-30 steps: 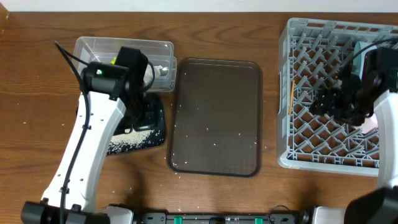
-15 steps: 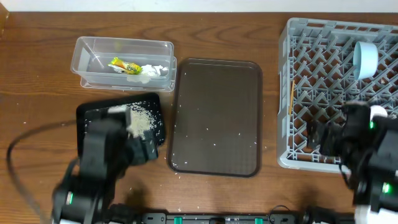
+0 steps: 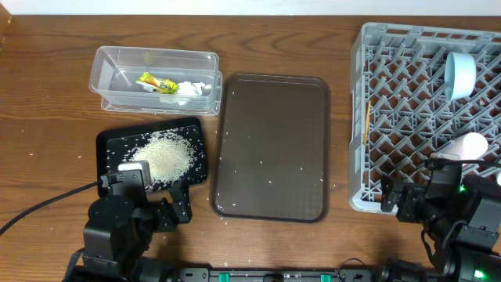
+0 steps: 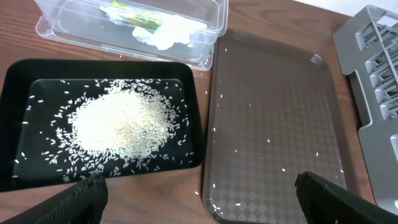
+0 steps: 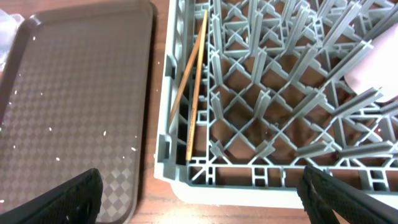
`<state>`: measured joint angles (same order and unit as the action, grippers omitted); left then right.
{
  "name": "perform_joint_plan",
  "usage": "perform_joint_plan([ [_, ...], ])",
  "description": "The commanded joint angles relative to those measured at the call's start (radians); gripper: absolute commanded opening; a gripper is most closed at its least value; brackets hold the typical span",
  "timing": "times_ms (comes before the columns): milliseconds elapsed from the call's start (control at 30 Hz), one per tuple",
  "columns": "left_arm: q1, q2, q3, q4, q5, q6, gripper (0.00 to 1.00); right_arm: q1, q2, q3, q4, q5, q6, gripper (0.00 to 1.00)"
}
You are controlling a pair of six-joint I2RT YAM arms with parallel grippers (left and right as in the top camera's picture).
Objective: Sort waste into correct bins and load items into the dishwasher rack
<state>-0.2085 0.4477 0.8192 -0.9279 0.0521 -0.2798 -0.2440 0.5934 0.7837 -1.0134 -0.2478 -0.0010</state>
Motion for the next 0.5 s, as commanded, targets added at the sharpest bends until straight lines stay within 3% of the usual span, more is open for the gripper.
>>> perform_joint_plan([
  [0,0.0,-0.003,-0.007,-0.002,-0.011,0.01,0.99,-0.003,-0.002,-0.006,-0.001,-0.003,-0.004,0.99],
  [467,0.0,-0.003,-0.007,-0.002,-0.011,0.01,0.99,0.047,-0.095,-0.031,-0.012,0.008,-0.005,0.99],
])
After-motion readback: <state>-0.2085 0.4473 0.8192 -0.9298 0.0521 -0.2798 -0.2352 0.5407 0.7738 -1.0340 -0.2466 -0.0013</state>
